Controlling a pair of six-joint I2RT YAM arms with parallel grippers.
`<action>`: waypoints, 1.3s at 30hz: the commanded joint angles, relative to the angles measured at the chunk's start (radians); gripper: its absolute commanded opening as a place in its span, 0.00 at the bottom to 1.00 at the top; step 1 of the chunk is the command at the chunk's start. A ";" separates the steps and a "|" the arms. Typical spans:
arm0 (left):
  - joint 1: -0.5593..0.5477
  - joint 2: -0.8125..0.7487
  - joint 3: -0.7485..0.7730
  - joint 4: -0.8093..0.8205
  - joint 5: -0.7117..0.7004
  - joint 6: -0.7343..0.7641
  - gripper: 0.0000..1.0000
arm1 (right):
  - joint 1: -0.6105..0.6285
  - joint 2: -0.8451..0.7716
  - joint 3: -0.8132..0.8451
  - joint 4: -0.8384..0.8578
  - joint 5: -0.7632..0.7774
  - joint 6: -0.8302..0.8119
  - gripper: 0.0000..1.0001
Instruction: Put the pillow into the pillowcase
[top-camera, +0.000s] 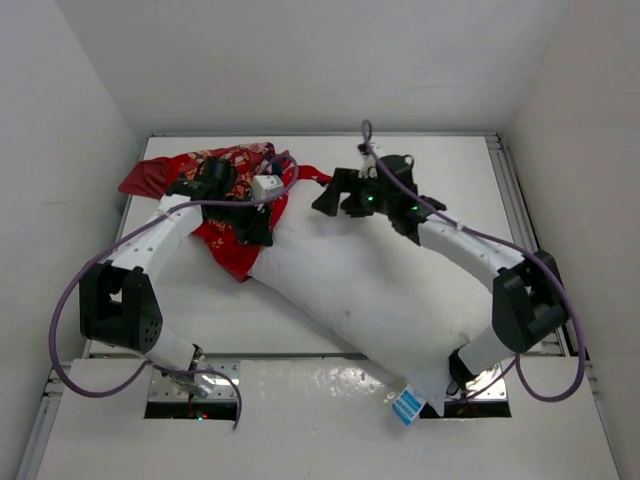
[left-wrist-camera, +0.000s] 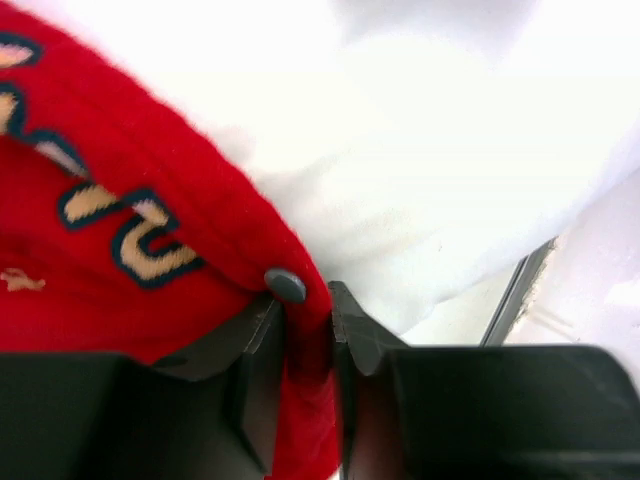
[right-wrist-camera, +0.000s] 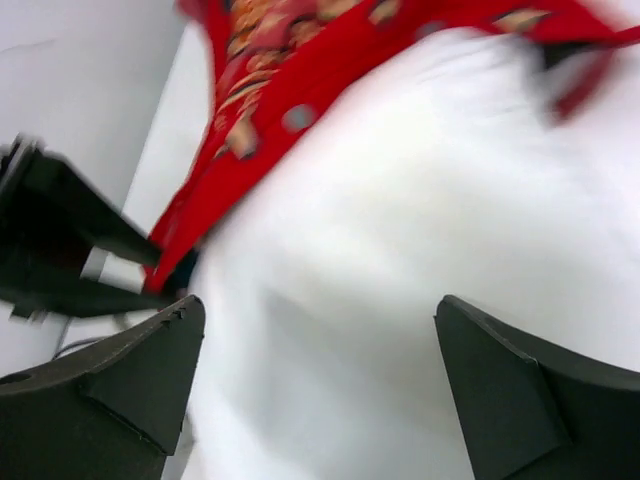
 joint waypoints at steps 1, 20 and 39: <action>-0.033 0.010 0.043 -0.024 -0.026 0.047 0.29 | -0.065 -0.037 0.058 -0.125 -0.016 -0.096 0.95; -0.148 0.430 0.562 -0.048 -0.597 -0.177 0.84 | -0.171 0.555 0.550 -0.325 -0.217 -0.222 0.99; -0.216 0.365 0.766 -0.127 -0.250 -0.111 0.00 | 0.029 0.235 0.128 0.060 -0.352 -0.232 0.00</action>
